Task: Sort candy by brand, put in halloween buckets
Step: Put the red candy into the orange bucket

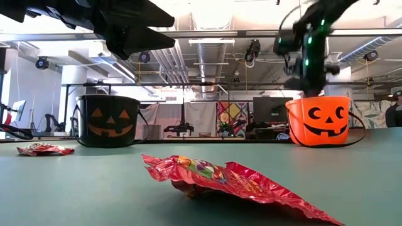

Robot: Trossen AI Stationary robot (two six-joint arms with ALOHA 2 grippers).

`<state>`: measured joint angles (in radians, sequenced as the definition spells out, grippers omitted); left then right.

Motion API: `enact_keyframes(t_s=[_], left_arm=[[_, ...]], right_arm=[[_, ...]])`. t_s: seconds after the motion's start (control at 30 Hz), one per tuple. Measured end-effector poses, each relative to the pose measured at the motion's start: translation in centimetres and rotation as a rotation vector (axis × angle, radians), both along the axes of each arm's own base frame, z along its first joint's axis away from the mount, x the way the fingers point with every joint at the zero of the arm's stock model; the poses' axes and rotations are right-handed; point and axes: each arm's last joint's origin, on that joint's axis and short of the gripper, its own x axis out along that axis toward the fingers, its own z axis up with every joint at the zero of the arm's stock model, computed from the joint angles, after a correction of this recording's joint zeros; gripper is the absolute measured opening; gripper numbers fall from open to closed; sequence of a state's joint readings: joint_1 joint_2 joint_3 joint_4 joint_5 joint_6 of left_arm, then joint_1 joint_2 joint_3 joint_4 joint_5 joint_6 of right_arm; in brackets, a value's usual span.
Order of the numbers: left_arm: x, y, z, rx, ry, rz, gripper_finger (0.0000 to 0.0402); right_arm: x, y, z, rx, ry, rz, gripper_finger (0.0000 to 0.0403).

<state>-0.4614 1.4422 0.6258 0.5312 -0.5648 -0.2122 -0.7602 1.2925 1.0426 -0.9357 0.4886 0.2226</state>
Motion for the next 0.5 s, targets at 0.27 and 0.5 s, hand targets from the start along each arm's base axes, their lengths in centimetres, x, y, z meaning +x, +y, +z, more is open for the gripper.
enact_keyframes(t_s=[0.27, 0.5], left_arm=[[-0.1, -0.6, 0.0, -0.125, 0.009, -0.12, 0.0252], [0.0, -0.9, 0.4, -0.164, -0.005, -0.167, 0.0252]], right_arm=[[0.4, -2.7, -4.5, 0.097, 0.107, -0.062, 0.0088], [1.1, -3.6, -3.3, 0.053, 0.108, -0.049, 0.0174]])
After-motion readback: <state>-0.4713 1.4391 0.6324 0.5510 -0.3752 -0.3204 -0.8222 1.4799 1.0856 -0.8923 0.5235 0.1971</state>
